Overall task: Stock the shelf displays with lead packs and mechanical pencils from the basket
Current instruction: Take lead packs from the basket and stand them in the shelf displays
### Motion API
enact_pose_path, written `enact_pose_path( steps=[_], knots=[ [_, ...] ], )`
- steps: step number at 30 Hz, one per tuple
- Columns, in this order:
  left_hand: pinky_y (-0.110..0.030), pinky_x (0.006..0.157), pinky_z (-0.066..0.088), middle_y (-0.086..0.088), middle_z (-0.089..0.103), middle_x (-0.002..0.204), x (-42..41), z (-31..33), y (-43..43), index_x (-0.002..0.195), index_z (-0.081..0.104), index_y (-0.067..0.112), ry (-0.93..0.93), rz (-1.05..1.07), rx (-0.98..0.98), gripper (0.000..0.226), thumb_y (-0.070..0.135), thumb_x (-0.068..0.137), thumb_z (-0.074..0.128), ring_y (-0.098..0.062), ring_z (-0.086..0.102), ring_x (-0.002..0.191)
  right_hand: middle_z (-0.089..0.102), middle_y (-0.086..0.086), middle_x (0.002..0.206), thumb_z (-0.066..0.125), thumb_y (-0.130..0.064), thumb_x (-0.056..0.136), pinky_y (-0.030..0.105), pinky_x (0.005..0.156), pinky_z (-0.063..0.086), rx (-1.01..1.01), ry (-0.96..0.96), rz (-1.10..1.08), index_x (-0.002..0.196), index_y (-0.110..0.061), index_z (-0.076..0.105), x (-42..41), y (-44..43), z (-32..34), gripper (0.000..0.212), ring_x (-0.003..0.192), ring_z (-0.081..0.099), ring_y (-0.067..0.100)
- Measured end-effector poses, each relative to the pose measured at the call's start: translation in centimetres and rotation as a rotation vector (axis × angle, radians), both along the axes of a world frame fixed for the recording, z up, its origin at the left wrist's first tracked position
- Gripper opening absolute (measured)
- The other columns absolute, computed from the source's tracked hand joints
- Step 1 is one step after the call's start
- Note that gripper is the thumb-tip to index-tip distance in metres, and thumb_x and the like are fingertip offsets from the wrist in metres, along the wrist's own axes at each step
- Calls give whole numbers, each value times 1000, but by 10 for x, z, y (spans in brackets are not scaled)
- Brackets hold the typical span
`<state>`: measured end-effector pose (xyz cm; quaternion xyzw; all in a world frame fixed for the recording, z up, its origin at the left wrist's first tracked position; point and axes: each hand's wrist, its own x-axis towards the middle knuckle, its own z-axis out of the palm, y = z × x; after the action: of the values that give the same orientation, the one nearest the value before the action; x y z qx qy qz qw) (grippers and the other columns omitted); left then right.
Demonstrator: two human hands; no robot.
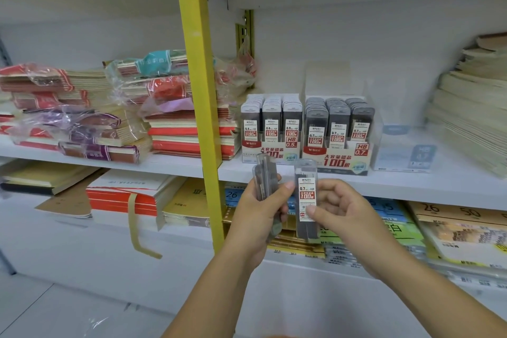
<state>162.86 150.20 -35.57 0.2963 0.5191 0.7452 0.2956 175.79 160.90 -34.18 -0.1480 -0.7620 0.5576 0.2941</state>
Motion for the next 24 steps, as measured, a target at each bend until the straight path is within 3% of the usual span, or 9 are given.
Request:
enact_pose_path(
  steps=[3, 5, 9, 10, 12, 15, 18, 20, 24],
  knots=[
    [-28, 59, 47, -2, 66, 79, -2, 0, 4, 100, 72, 30, -14, -17, -13, 40, 52, 69, 84, -9, 54, 59, 70, -10, 101, 69, -1, 84, 27, 69, 58, 41, 56, -60, 137, -40, 36, 1, 7, 11, 74, 86, 71, 11],
    [-25, 55, 44, 1, 61, 70, -3, 3, 6, 87, 71, 29, -47, -50, -50, 33, 56, 71, 81, -11, 54, 58, 68, -8, 105, 69, 2, 82, 27, 68, 59, 103, 158, -123, 135, -59, 28, 5, 19, 32, 91, 87, 71, 10],
    [-28, 58, 40, -1, 60, 72, -3, 8, 13, 75, 74, 33, -118, -140, -34, 13, 43, 66, 73, -12, 53, 56, 68, -2, 106, 69, -3, 82, 29, 69, 60, 379, 326, -233, 117, -58, 38, 16, 46, 87, 72, 89, 70, 10],
    [-29, 58, 40, -1, 61, 75, -2, 8, 14, 75, 75, 36, -100, -144, -42, 7, 41, 72, 71, -12, 54, 58, 70, -2, 100, 70, -6, 83, 29, 70, 59, 471, 321, -273, 117, -53, 37, 17, 53, 98, 66, 87, 69, 9],
    [-28, 60, 43, -2, 67, 82, 0, 7, 15, 78, 75, 40, -36, -133, -84, 19, 39, 92, 62, -11, 58, 63, 70, -5, 89, 71, -9, 85, 29, 72, 54, 606, 303, -340, 116, -47, 34, 13, 64, 111, 61, 81, 67, 9],
    [-23, 58, 49, 3, 76, 92, 1, 8, 14, 93, 76, 41, 53, -127, -156, 26, 47, 100, 52, -9, 67, 71, 64, -13, 87, 73, -12, 84, 21, 68, 50, 753, 222, -376, 115, -43, 34, 3, 74, 115, 59, 78, 63, 3],
    [-36, 86, 58, 6, 77, 106, 2, 9, 12, 102, 75, 41, 106, -148, -159, 27, 50, 100, 49, -9, 73, 95, 57, -16, 91, 76, -11, 80, 13, 67, 45, 814, 98, -353, 112, -46, 36, -5, 80, 107, 62, 79, 59, 0],
    [-46, 98, 54, 6, 76, 113, 3, 11, 10, 105, 74, 41, 87, -162, -135, 24, 45, 101, 50, -14, 72, 106, 51, -10, 97, 79, -13, 77, 17, 71, 41, 887, 25, -402, 118, -36, 47, -9, 83, 100, 56, 84, 55, 6],
    [-40, 93, 58, 4, 73, 120, 6, 13, 8, 114, 68, 38, 49, -201, -80, 20, 37, 102, 52, -17, 70, 111, 38, -4, 102, 74, -22, 83, 29, 83, 35, 1062, -73, -562, 125, -21, 62, -11, 84, 91, 44, 103, 40, 18]
  ],
)
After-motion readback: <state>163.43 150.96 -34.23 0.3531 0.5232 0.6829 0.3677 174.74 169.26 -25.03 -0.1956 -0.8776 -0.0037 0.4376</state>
